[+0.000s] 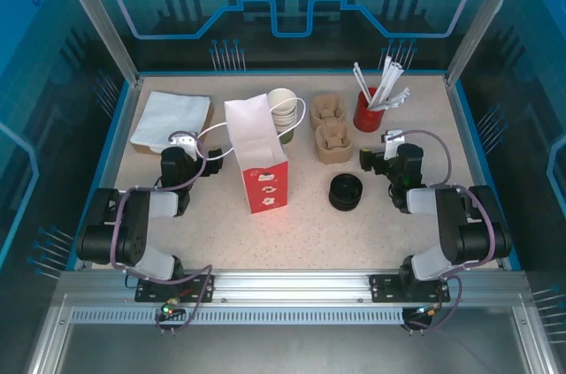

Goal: Pack the takeout coffee

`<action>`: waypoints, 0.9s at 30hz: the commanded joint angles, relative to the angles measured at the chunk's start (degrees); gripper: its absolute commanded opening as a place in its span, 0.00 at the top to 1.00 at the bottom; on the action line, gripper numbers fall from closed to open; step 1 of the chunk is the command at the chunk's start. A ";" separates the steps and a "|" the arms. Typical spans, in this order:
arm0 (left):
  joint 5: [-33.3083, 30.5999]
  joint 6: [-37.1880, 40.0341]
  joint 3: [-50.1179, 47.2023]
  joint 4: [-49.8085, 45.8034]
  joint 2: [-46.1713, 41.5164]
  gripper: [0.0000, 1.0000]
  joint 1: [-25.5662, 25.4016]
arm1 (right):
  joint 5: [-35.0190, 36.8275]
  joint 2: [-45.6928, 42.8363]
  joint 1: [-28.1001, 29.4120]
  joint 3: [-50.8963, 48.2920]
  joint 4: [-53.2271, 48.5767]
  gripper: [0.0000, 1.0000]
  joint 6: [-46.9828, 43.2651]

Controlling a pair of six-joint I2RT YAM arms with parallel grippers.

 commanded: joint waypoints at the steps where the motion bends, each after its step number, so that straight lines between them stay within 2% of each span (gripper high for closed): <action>1: -0.25 1.12 1.38 1.36 0.60 0.01 -0.40 | -0.35 -0.50 0.54 0.39 2.03 0.00 -0.82; 27: -1.22 -0.55 0.13 3.11 0.10 0.01 0.48 | -0.71 -0.58 0.35 0.16 2.31 0.00 -0.78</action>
